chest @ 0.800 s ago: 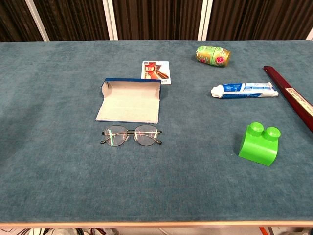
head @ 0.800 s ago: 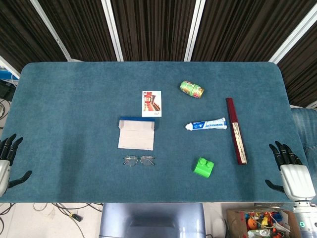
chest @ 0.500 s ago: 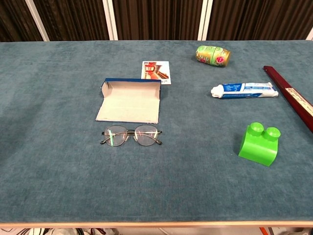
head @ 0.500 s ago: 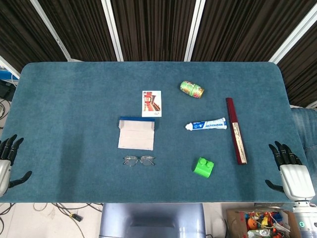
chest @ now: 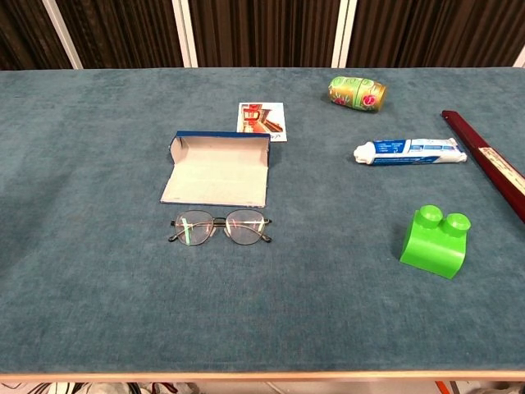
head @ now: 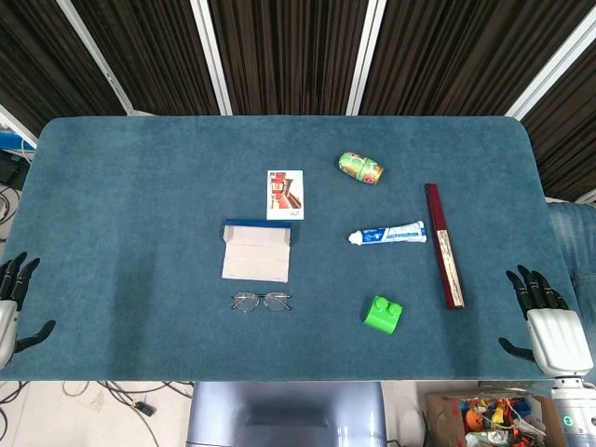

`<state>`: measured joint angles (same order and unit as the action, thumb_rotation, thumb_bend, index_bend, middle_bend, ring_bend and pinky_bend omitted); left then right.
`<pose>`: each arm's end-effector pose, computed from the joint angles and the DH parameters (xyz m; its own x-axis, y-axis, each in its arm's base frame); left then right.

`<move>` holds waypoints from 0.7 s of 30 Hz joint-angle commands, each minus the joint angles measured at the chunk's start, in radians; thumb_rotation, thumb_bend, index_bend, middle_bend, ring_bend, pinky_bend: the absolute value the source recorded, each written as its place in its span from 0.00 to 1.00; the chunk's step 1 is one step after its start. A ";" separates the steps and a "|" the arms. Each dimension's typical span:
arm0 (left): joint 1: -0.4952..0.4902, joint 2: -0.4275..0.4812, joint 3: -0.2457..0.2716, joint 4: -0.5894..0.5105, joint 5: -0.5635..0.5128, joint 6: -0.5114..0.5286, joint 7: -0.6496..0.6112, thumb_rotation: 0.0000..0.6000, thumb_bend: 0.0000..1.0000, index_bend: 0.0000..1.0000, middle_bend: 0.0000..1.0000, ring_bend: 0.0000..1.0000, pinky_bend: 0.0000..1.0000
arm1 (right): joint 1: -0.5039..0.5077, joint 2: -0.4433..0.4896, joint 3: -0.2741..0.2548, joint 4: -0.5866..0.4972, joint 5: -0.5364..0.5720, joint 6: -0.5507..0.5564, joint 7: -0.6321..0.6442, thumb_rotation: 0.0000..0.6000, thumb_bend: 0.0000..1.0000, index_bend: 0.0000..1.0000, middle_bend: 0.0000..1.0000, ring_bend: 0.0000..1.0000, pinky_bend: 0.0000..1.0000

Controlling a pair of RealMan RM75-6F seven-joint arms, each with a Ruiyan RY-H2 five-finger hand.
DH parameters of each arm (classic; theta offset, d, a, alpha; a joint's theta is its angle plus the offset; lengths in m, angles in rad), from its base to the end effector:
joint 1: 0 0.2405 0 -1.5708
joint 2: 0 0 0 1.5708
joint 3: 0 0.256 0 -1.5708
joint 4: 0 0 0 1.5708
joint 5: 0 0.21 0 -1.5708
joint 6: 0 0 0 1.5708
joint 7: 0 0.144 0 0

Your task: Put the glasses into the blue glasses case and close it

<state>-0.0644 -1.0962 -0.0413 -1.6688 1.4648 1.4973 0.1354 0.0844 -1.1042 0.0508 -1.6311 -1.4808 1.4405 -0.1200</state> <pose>-0.3097 0.1721 0.1634 0.4842 0.0143 0.8748 0.8739 0.0403 -0.4844 -0.3133 -0.1807 0.1574 0.4963 -0.0472 0.8669 -0.8678 0.0035 0.4970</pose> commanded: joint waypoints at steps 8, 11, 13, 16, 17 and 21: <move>-0.018 -0.005 -0.003 -0.007 0.004 -0.024 -0.001 1.00 0.18 0.02 0.00 0.00 0.00 | -0.004 0.004 -0.002 -0.002 0.001 0.002 0.009 1.00 0.06 0.00 0.00 0.00 0.23; -0.038 -0.008 -0.014 -0.027 0.035 -0.020 0.013 1.00 0.18 0.04 0.01 0.00 0.00 | -0.005 0.006 -0.004 -0.004 0.003 -0.001 0.015 1.00 0.06 0.00 0.00 0.00 0.23; -0.074 0.000 -0.020 -0.049 0.073 -0.048 0.024 1.00 0.18 0.05 0.01 0.00 0.00 | -0.005 0.008 -0.004 -0.008 0.005 -0.004 0.021 1.00 0.06 0.00 0.00 0.00 0.23; -0.138 0.032 -0.036 -0.102 0.089 -0.130 0.031 1.00 0.18 0.09 0.01 0.00 0.00 | -0.005 0.010 -0.003 -0.008 0.007 -0.004 0.023 1.00 0.06 0.00 0.00 0.00 0.23; -0.165 0.043 -0.046 -0.126 0.090 -0.164 0.028 1.00 0.18 0.10 0.01 0.00 0.00 | -0.005 0.010 -0.003 -0.008 0.008 -0.004 0.024 1.00 0.06 0.00 0.00 0.00 0.23; -0.266 0.068 -0.094 -0.210 0.035 -0.304 0.002 1.00 0.18 0.15 0.01 0.00 0.00 | -0.005 0.010 -0.003 -0.009 0.010 -0.005 0.024 1.00 0.06 0.00 0.00 0.00 0.23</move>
<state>-0.2557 -1.0546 -0.0974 -1.8133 1.5331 1.2857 0.1522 0.0790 -1.0940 0.0478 -1.6405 -1.4711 1.4352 -0.0959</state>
